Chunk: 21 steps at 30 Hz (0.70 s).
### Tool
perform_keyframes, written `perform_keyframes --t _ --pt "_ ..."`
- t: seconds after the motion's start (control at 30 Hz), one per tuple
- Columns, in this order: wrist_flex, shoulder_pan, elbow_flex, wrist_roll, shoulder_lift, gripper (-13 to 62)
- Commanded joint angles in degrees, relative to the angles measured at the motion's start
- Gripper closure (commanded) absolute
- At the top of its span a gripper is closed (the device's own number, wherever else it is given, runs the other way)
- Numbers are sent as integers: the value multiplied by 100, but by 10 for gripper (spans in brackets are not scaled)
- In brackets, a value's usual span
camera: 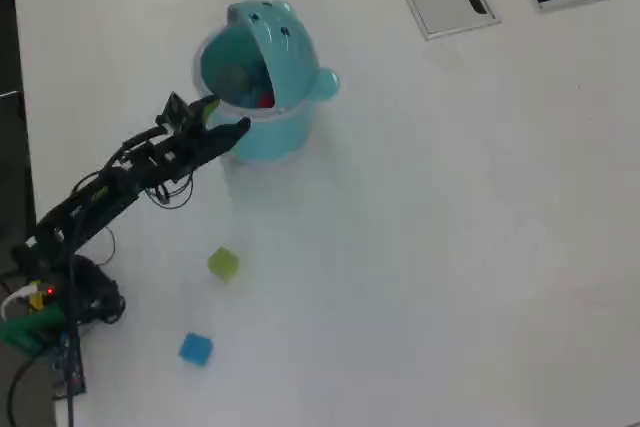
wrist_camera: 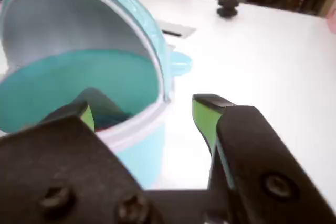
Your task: Grasp RGB lego blocks and put them in the bin one by one.
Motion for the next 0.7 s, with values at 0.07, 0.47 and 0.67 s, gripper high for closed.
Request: perform_keyframes --t 0.07,0.47,0.67 --pt "-9 229 220 35 606 156" --pt "413 976 1195 -18 1345 156" --pt "624 1573 1811 -26 1652 156"
